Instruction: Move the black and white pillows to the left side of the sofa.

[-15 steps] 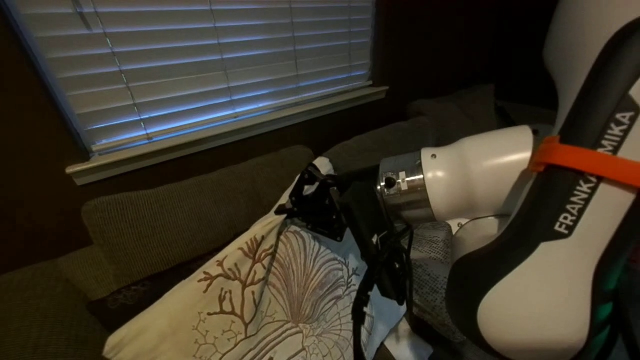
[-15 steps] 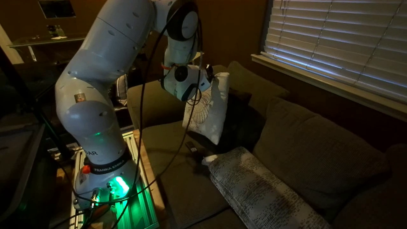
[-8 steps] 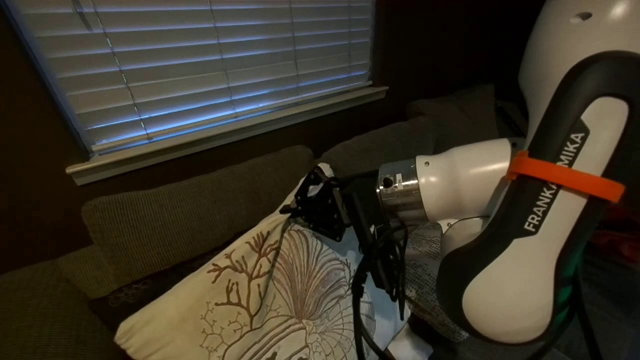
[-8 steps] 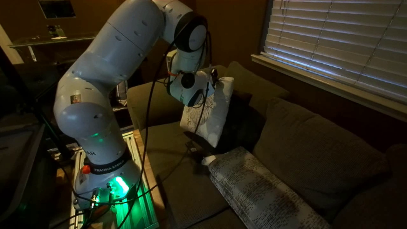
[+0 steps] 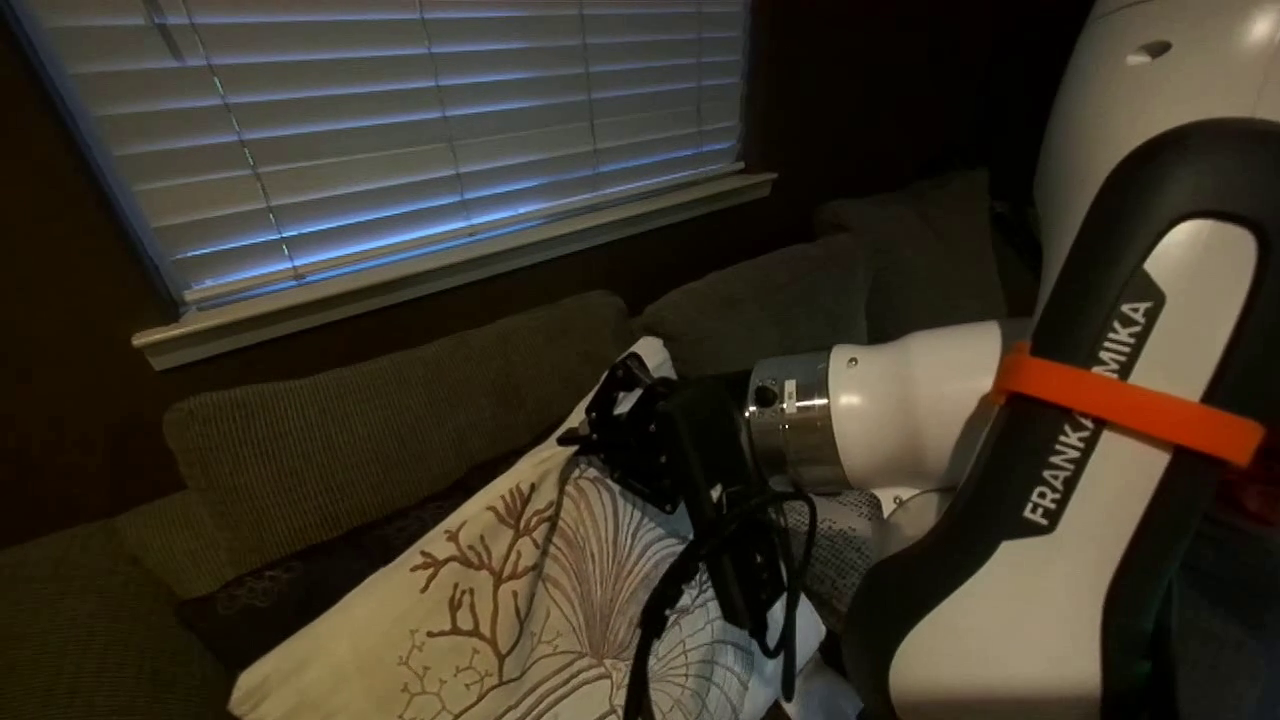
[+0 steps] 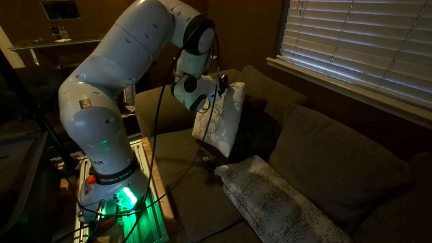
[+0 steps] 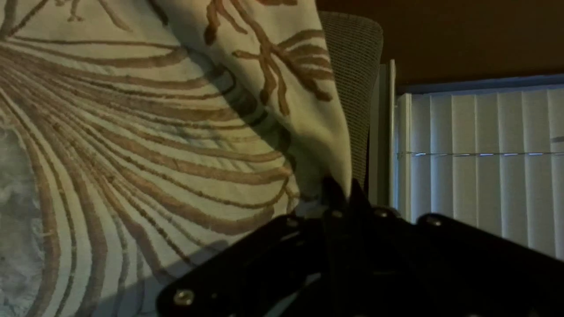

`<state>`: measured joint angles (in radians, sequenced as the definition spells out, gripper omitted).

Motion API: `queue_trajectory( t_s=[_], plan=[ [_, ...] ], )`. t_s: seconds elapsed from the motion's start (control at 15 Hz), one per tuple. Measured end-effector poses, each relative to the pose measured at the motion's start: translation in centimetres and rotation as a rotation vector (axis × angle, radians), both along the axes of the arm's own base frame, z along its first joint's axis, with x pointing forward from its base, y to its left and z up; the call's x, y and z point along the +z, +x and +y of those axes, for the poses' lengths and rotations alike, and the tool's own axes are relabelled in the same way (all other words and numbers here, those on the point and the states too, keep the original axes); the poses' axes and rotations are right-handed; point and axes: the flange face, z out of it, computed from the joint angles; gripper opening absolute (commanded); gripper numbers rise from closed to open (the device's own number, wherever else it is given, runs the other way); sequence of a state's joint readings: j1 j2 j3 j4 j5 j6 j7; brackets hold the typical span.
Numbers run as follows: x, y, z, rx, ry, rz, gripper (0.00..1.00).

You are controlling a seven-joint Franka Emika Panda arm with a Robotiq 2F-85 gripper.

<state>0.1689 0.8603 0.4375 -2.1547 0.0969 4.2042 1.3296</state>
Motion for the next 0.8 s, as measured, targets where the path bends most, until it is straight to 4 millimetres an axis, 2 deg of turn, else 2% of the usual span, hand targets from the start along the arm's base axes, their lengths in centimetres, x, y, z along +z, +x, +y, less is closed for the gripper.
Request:
queue_trajectory(
  t_s=[0.13, 0.4, 0.53, 0.8],
  plan=[
    [-0.4, -1.0, 0.8, -0.050, 0.009, 0.029, 0.01],
    [-0.7, -1.4, 1.8, -0.151, 0.035, 0.069, 0.01],
    [-1.0, -1.4, 1.7, -0.168, 0.047, 0.075, 0.01],
    [-1.7, -0.7, 0.3, -0.203, 0.079, 0.088, 0.01]
  ],
)
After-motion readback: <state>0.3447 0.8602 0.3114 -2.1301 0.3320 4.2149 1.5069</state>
